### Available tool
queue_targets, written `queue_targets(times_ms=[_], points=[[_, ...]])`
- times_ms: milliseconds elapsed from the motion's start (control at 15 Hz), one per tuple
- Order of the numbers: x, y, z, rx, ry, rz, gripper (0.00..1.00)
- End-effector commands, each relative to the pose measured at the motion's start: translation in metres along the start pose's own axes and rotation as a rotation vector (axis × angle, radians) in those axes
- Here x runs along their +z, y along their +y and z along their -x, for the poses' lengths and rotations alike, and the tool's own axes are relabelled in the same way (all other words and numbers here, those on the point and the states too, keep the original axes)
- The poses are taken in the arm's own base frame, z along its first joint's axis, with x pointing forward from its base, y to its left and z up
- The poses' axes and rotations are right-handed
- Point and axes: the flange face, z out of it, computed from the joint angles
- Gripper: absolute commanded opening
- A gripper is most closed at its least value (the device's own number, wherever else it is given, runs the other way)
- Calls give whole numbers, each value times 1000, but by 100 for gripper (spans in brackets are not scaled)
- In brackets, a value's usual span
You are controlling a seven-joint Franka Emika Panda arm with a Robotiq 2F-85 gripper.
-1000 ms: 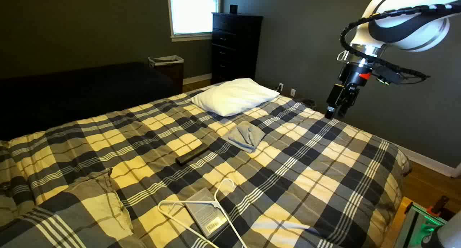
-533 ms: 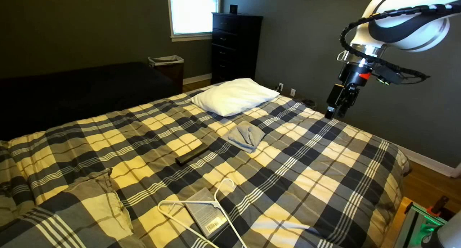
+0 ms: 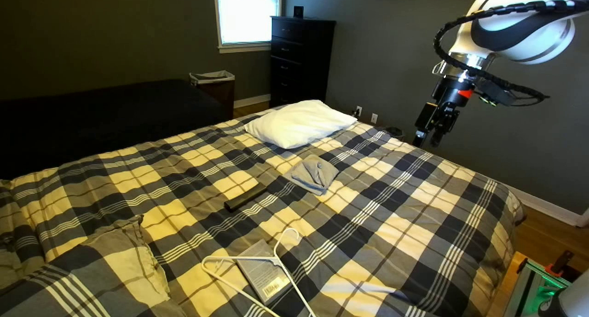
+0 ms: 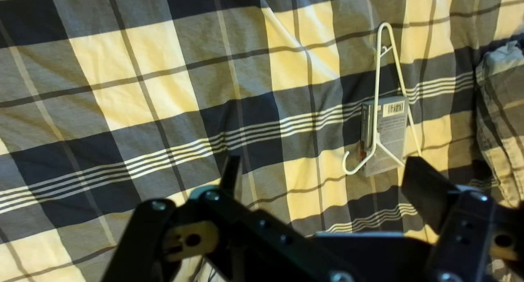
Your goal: Take the grey towel off of the one under it
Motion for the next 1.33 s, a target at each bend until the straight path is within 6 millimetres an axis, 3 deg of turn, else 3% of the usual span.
queue_targets(times_ms=[0,200,400,733,800,867,1067,1267], points=[[-19,26,-42,90,78,-46,100],[-28,37,-93,159,128,-57,100],[-19,36,-145,197,89,-15,100],[29,44,-221,300,-38,42,100],[34,49,-227,306,-77,18,100],[25,35,-204,271,-10,36,100],[40,50,-224,290,-64,38,100],[41,48,-225,337,-38,33,100]])
